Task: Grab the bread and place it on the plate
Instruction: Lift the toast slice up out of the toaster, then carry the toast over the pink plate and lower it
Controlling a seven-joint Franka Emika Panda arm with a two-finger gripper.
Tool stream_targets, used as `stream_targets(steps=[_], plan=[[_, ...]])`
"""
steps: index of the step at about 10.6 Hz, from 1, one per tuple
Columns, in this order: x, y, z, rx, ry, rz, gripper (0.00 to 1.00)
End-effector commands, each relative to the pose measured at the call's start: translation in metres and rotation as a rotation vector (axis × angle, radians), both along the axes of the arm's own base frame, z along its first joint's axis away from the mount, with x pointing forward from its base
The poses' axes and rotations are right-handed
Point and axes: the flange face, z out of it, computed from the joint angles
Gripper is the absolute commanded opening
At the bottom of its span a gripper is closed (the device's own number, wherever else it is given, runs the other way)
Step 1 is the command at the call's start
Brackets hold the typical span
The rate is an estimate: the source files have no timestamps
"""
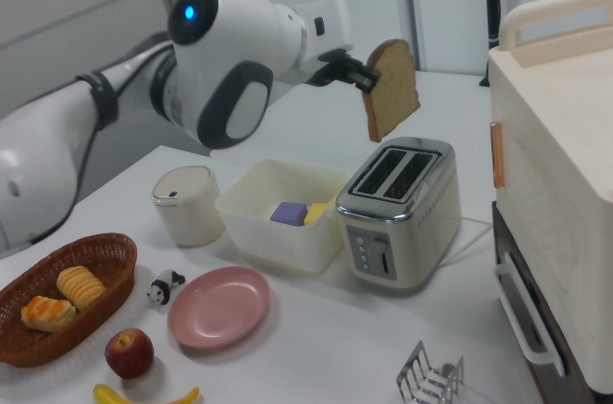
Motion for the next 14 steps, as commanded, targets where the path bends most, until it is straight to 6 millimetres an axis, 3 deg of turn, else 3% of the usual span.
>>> stream_targets(steps=[1,4,6,9,14], plan=[[-0.036,0.004,0.01,0.026,0.229,0.071,0.0],[-0.061,0.02,-0.004,-0.003,0.494,0.224,0.0],[-0.072,0.036,-0.024,-0.027,0.652,0.341,0.0],[-0.078,0.069,-0.051,-0.043,0.787,0.424,0.0],[-0.074,0.134,-0.116,-0.117,0.933,0.508,0.0]])
